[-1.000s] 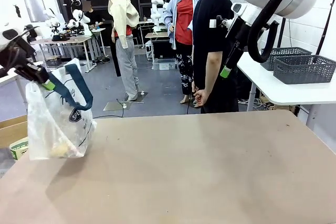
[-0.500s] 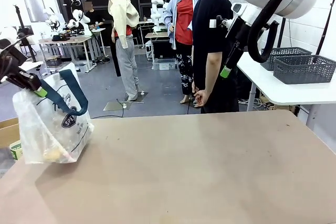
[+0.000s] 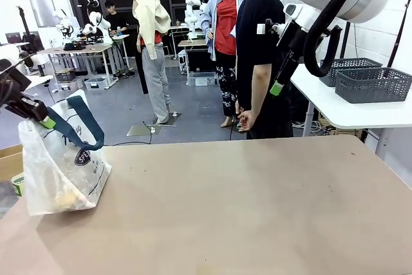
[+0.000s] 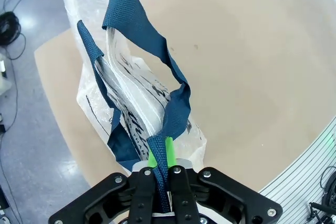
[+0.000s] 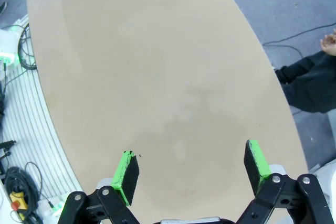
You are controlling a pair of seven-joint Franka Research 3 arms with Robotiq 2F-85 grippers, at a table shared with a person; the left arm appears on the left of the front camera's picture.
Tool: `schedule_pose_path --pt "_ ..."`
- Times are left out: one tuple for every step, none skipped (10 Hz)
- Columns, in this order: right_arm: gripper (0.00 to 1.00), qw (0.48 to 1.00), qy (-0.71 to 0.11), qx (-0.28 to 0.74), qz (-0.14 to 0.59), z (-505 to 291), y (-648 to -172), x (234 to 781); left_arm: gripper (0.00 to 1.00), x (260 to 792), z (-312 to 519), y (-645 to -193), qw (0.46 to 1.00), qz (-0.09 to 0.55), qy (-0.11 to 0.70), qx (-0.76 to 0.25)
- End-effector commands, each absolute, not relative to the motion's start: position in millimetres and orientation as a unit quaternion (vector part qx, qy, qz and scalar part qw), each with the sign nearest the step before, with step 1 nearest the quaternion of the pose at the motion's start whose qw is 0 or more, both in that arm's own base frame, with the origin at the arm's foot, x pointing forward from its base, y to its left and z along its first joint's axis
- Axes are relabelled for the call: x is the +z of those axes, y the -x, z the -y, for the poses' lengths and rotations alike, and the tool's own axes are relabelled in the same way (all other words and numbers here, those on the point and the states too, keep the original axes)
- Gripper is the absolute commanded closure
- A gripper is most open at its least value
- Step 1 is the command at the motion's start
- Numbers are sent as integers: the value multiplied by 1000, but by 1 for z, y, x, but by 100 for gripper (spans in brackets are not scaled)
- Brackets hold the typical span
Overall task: Transfer purchased items from the store into the shopping bag.
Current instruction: Move the Reusable shopping bag to the right side of the table.
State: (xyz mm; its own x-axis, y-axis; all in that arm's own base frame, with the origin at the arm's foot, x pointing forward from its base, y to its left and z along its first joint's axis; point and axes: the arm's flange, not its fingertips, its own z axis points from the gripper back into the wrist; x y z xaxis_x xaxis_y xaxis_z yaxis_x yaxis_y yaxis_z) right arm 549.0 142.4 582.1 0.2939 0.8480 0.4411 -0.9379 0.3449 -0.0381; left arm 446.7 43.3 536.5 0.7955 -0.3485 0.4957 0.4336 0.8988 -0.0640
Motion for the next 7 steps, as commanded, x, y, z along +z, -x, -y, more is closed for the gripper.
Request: schedule_pose_path --pt "0 796 -112 564 191 -141 -549 584 100 534 -49 -439 937 267 93 -204" --pt "0 796 -112 564 191 -141 -549 584 100 530 -50 -438 938 265 93 -204" --pt "0 796 -112 564 191 -141 -549 584 100 526 -52 -437 940 262 94 -198" --pt "0 796 -112 564 191 -141 -549 584 100 526 -49 -437 942 273 80 -178" --pt "0 796 -112 564 191 -141 -549 584 100 528 -47 -441 945 244 89 -201" --pt "0 796 -112 564 191 -141 -549 584 100 528 -47 -441 945 244 89 -201" --pt "0 796 -112 564 191 -141 -549 584 100 528 -47 -441 945 244 89 -201"
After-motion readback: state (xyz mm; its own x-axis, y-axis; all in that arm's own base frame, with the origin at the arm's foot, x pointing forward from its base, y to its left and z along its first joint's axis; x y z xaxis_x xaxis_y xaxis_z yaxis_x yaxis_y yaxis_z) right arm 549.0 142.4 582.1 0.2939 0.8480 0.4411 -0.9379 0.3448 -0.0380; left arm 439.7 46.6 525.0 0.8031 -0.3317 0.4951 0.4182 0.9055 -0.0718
